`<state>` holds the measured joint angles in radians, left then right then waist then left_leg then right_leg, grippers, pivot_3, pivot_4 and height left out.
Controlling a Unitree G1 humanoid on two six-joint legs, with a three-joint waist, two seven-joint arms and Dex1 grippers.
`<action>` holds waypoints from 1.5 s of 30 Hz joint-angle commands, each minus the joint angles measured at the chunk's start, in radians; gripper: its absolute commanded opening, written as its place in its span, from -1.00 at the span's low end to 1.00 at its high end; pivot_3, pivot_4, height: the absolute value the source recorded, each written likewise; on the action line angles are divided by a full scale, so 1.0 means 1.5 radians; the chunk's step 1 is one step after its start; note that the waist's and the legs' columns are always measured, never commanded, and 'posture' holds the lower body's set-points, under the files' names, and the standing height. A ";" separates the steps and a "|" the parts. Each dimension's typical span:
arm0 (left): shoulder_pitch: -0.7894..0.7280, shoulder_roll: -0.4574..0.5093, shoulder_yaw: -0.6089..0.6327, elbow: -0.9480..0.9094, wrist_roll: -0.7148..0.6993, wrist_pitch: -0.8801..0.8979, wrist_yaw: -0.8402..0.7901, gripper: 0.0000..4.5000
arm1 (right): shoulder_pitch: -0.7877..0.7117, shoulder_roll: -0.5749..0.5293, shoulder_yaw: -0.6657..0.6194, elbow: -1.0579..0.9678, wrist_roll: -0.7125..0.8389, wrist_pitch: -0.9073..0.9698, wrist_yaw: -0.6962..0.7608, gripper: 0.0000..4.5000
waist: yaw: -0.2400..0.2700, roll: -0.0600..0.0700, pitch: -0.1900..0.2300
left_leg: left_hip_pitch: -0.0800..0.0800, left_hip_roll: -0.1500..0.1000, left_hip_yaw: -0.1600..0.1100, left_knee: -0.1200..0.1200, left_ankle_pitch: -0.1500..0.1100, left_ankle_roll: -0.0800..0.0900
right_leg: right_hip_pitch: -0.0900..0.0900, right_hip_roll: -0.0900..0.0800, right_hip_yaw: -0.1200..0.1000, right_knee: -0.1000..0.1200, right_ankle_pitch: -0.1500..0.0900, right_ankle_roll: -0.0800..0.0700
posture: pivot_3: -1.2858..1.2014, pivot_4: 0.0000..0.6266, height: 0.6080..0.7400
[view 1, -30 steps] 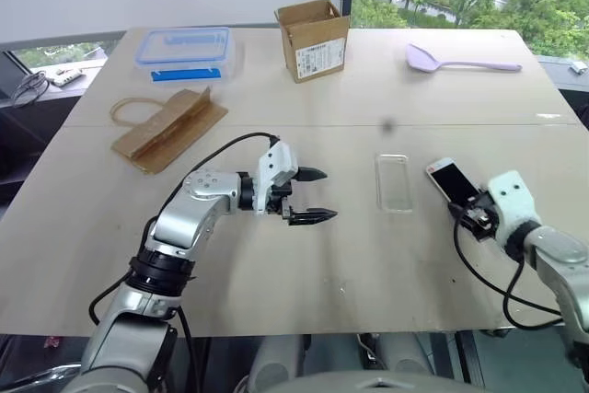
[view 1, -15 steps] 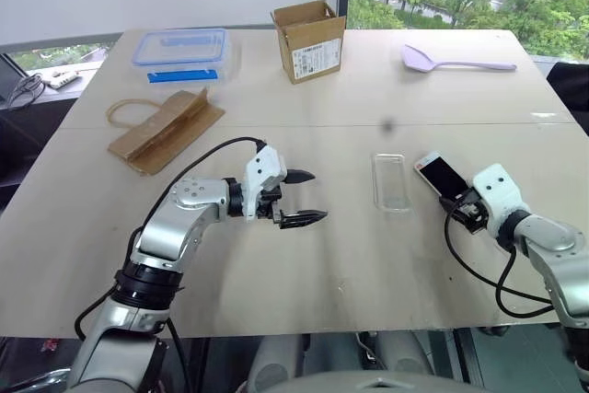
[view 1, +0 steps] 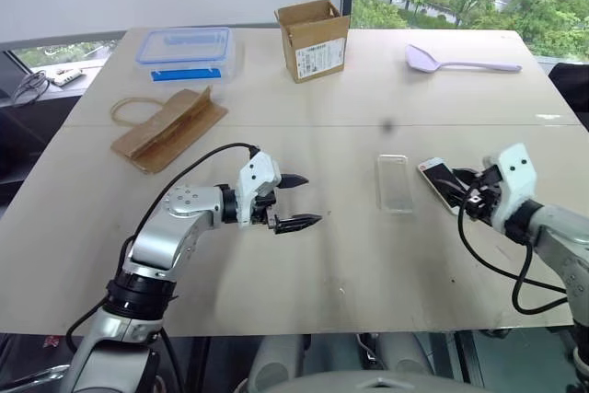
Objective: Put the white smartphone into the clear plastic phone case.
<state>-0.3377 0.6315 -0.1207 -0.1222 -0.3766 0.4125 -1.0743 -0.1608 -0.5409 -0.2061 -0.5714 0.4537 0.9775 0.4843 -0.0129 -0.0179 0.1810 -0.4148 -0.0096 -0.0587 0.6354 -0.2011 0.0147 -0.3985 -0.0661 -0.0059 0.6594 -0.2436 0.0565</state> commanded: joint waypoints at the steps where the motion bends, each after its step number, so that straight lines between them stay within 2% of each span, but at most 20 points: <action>1: 0.001 0.007 0.020 -0.030 -0.010 0.001 0.005 1.00 | -0.024 0.011 0.051 0.007 -0.015 0.016 -0.035 -0.47 | 0.001 0.000 0.000 | 0.000 0.000 0.000 0.000 0.000 0.000 | 0.000 0.000 0.000 0.000 0.000 -0.001 | 0.03 -0.52 1.00; 4: 0.011 0.012 0.026 -0.036 -0.011 -0.001 0.008 1.00 | -0.051 0.031 0.091 0.052 -0.041 0.014 -0.066 -0.47 | 0.001 0.000 0.000 | -0.001 0.000 0.000 0.000 0.000 0.000 | 0.000 0.000 0.000 0.000 0.000 -0.004 | 0.03 -0.52 1.00; 14: 0.052 0.023 0.045 -0.064 -0.018 -0.004 0.012 1.00 | -0.055 0.034 0.142 0.106 -0.084 0.004 -0.082 -0.47 | 0.001 0.000 0.000 | -0.001 -0.002 0.000 0.000 0.000 0.000 | 0.000 -0.002 0.000 0.000 0.001 -0.002 | 0.03 -0.52 1.00; 17: 0.059 0.025 0.049 -0.082 -0.034 0.011 0.008 1.00 | -0.058 0.038 0.149 0.119 -0.088 0.001 -0.078 -0.81 | 0.000 0.000 0.000 | -0.001 -0.002 0.000 0.000 0.000 0.000 | 0.000 -0.002 0.000 0.000 0.001 -0.002 | 0.03 -0.52 1.00; 18: 0.060 0.025 0.051 -0.087 -0.040 0.013 0.006 1.00 | -0.059 0.038 0.152 0.123 -0.088 -0.001 -0.075 -0.98 | 0.000 0.000 0.000 | -0.001 -0.002 0.000 0.000 0.000 0.000 | 0.000 -0.002 0.000 0.000 0.001 -0.002 | 0.03 -0.52 1.00; 23: 0.067 0.034 0.066 -0.136 -0.064 0.047 0.023 1.00 | -0.072 0.018 0.179 0.147 -0.099 -0.035 -0.038 -0.98 | -0.002 0.000 0.000 | 0.000 -0.002 0.000 0.000 0.000 0.000 | 0.000 -0.001 0.000 0.000 0.001 -0.002 | 0.03 -0.52 1.00; 25: 0.068 0.037 0.075 -0.155 -0.074 0.063 0.032 1.00 | -0.081 0.007 0.192 0.152 -0.104 -0.076 -0.009 -0.98 | -0.003 0.000 0.000 | 0.000 -0.002 0.000 0.000 0.000 0.000 | 0.000 -0.001 0.000 0.000 0.001 -0.001 | 0.03 -0.52 1.00; 29: 0.068 0.039 0.091 -0.183 -0.096 0.091 0.054 1.00 | -0.129 -0.039 0.279 0.173 -0.138 -0.248 0.138 -0.98 | -0.004 0.000 0.000 | 0.000 -0.001 0.000 0.000 0.000 0.000 | 0.000 -0.001 0.000 0.000 0.000 0.000 | 0.03 -0.52 1.00; 31: 0.070 0.041 0.095 -0.189 -0.101 0.099 0.058 1.00 | -0.156 -0.041 0.312 0.200 -0.153 -0.300 0.180 -0.98 | -0.004 0.000 0.000 | 0.000 -0.001 0.000 0.000 0.000 0.000 | 0.000 -0.001 0.000 0.000 0.000 0.001 | 0.03 -0.52 1.00; 33: 0.073 0.045 0.099 -0.193 -0.104 0.103 0.061 1.00 | -0.198 -0.026 0.348 0.245 -0.173 -0.343 0.215 -0.98 | -0.004 0.000 0.000 | 0.000 -0.001 0.000 0.000 0.000 0.000 | 0.000 -0.001 0.000 0.000 0.000 0.001 | 0.03 -0.52 1.00; 36: 0.082 0.053 0.110 -0.199 -0.108 0.110 0.071 1.00 | -0.285 0.034 0.409 0.358 -0.227 -0.425 0.238 -0.98 | -0.006 0.000 0.000 | 0.000 -0.001 0.000 0.000 0.000 0.000 | 0.000 -0.001 0.000 0.000 0.000 0.000 | 0.03 -0.52 1.00; 40: 0.102 0.063 0.119 -0.210 -0.101 0.108 0.081 1.00 | -0.375 0.102 0.483 0.522 -0.316 -0.607 0.264 -0.98 | -0.005 0.000 0.001 | 0.000 -0.002 0.000 -0.001 0.000 0.000 | -0.001 0.000 0.000 0.000 0.001 -0.002 | 0.03 -0.52 1.00; 45: 0.129 0.073 0.125 -0.221 -0.094 0.104 0.092 1.00 | -0.432 0.151 0.531 0.688 -0.381 -0.781 0.304 -0.98 | -0.001 0.000 0.001 | -0.001 -0.002 0.000 -0.001 0.000 0.000 | -0.001 -0.001 0.000 0.000 0.001 -0.002 | 0.03 -0.52 1.00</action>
<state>-0.1455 0.7243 0.0403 -0.4177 -0.5139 0.5822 -0.9384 -0.7905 -0.3116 0.5906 0.4216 -0.1004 -0.1137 0.9117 -0.0141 -0.0173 0.1821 -0.4156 -0.0126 -0.0594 0.6338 -0.2009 0.0140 -0.4003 -0.0670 -0.0058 0.6587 -0.2416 0.0534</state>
